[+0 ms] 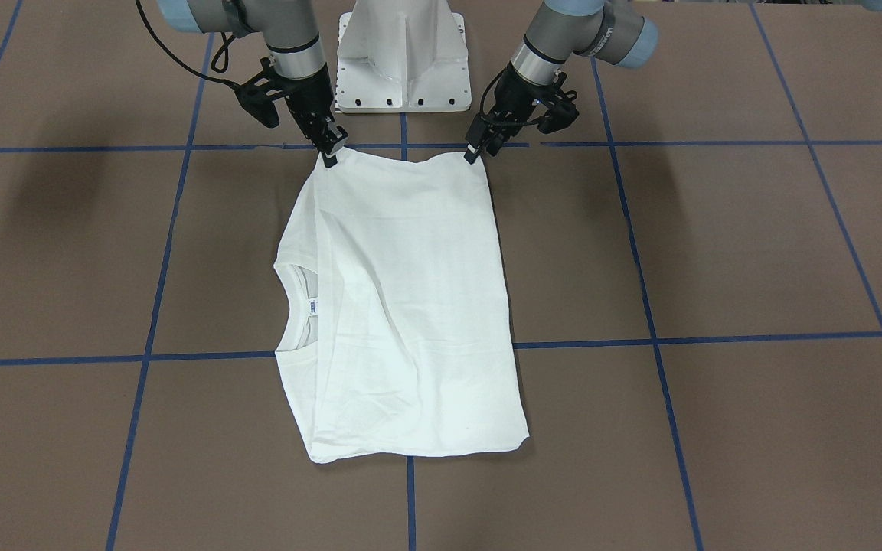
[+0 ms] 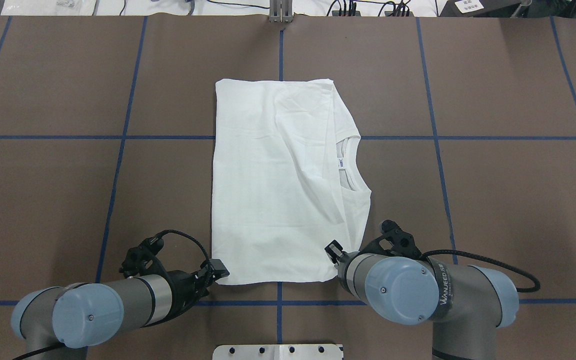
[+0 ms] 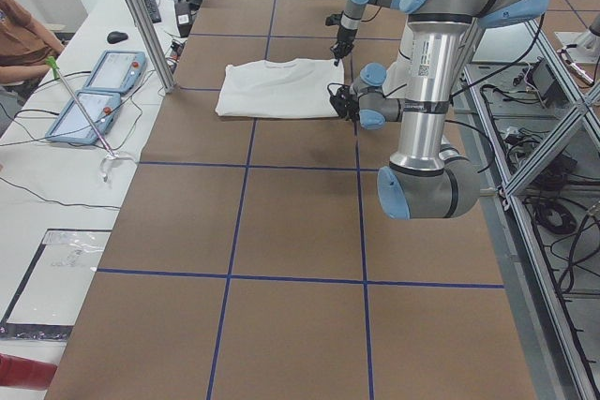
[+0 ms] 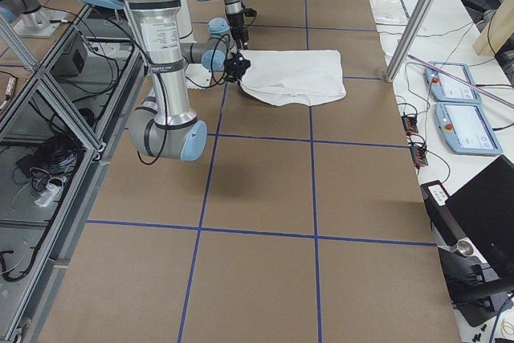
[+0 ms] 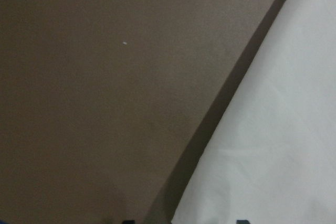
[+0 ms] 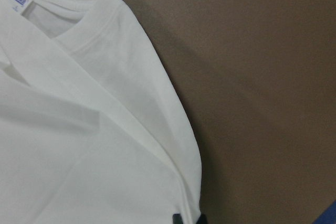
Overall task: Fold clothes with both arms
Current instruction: 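Lower the left gripper to the shirt's near corner beside the right gripper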
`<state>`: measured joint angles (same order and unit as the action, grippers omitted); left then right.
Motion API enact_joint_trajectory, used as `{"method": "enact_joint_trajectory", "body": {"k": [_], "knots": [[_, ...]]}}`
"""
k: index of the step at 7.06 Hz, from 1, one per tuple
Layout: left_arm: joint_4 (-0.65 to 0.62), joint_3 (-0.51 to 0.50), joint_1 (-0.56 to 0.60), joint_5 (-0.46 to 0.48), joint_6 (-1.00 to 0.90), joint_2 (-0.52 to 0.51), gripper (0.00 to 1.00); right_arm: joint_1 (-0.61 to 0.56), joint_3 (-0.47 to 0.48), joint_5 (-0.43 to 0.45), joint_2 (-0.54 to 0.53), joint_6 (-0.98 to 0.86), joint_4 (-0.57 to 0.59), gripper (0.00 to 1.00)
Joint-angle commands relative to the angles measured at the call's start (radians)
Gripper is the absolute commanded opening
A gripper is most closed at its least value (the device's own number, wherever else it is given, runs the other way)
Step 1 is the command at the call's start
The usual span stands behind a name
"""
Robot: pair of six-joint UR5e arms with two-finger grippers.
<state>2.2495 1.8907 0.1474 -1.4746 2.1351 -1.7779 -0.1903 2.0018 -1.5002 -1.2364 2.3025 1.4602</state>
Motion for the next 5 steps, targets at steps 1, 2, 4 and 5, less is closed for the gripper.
{"method": "enact_joint_trajectory", "body": {"k": [1, 2, 4, 5], "knots": [[-0.015, -0.007, -0.009, 0.000, 0.002, -0.017, 0.52, 0.000, 0.000, 0.000, 0.000, 0.000, -0.001, 0.00], [-0.015, -0.005, -0.006, 0.000, 0.002, -0.017, 0.12, 0.000, 0.000, 0.000, -0.001, 0.000, 0.000, 0.00], [-0.015, 0.002, 0.004, 0.002, 0.000, -0.015, 0.00, 0.000, 0.000, 0.000, -0.005, 0.000, 0.000, 0.00], [-0.015, 0.017, 0.012, 0.002, 0.000, -0.015, 0.00, 0.000, 0.000, 0.000, -0.008, 0.000, -0.001, 0.00]]}}
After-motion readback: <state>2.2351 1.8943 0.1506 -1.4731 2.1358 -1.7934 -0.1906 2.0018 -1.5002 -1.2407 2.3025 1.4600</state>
